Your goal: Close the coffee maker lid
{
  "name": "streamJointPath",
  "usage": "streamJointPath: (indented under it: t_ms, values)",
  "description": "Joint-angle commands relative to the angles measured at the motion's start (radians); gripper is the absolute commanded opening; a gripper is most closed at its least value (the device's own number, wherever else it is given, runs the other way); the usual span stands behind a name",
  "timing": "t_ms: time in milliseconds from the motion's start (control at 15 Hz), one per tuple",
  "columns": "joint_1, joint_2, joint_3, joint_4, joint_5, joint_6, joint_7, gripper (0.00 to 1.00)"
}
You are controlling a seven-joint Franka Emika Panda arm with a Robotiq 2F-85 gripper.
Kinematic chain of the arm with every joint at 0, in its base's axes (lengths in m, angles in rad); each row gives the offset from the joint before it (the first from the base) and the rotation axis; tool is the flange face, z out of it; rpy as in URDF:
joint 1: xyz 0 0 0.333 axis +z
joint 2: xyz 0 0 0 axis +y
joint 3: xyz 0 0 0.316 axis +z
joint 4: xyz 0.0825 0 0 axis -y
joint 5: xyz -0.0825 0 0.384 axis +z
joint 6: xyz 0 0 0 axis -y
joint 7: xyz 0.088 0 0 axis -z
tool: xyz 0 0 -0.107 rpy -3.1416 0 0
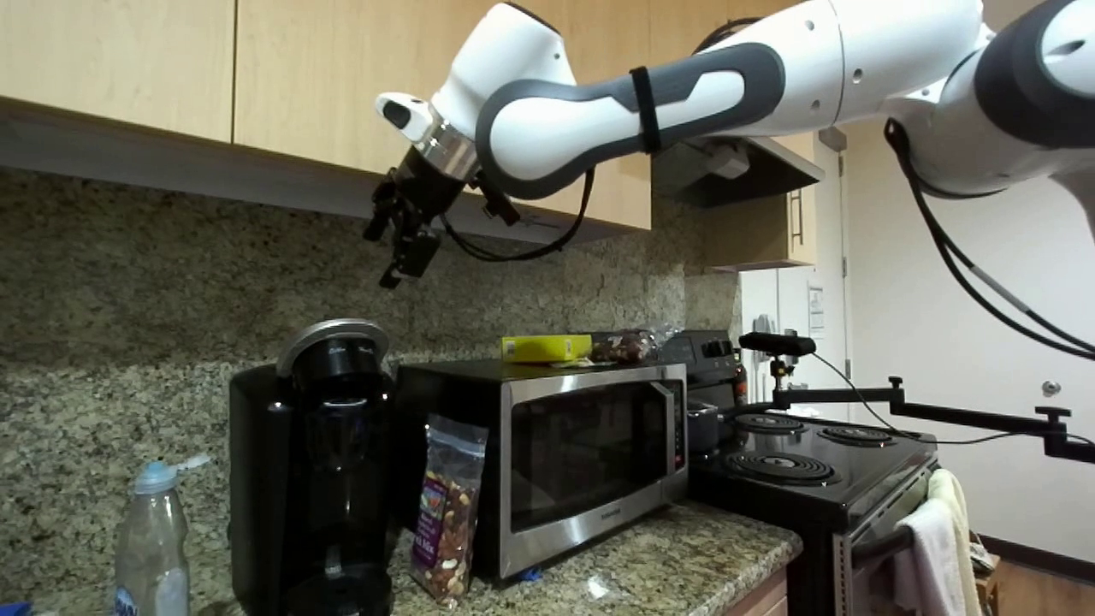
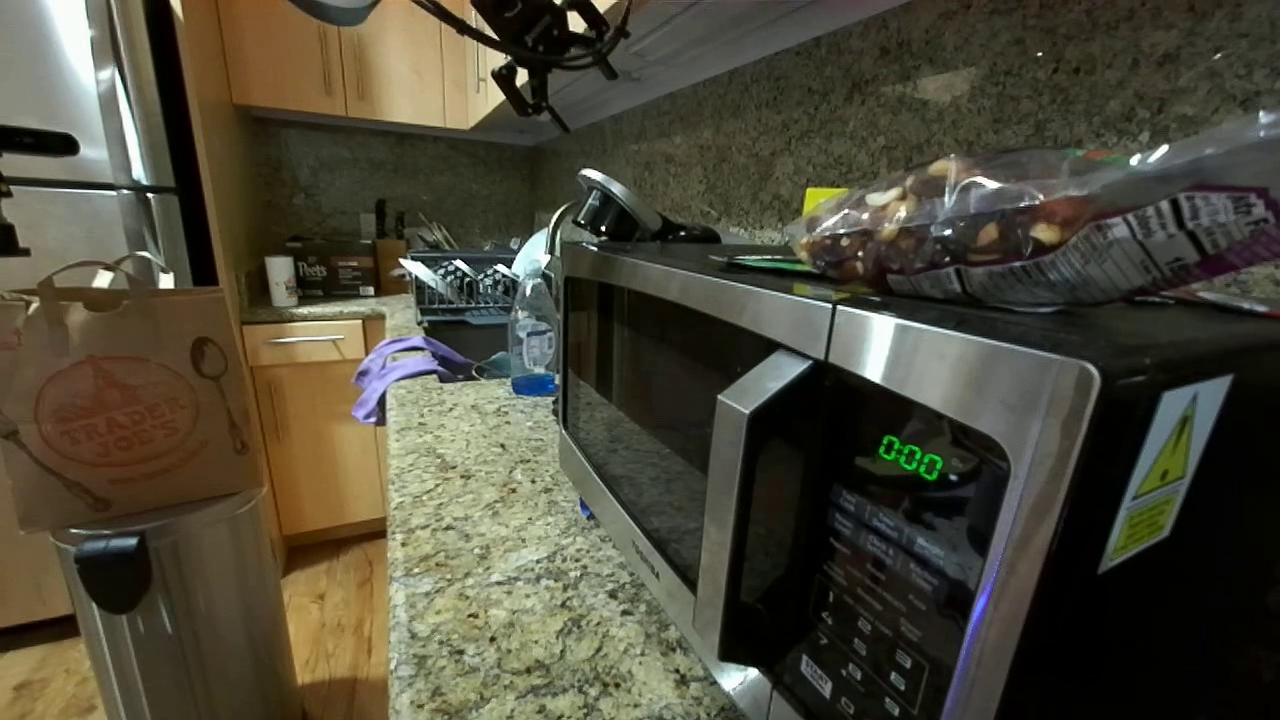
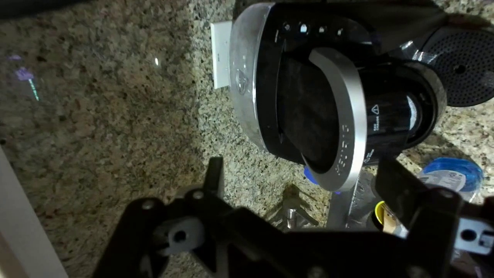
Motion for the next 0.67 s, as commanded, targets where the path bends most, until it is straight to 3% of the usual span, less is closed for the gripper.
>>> streamJointPath:
  t_ms: [0, 267, 600]
  values:
    - [0.003, 0.081, 0.016, 0.087, 0.026, 0.008, -0.055, 1.00]
    - [0.030, 0.133, -0.018, 0.139, -0.062, 0.021, -0.006, 1.00]
    - [0.048, 0.211, -0.033, 0.231, -0.097, 0.000, -0.038, 1.00]
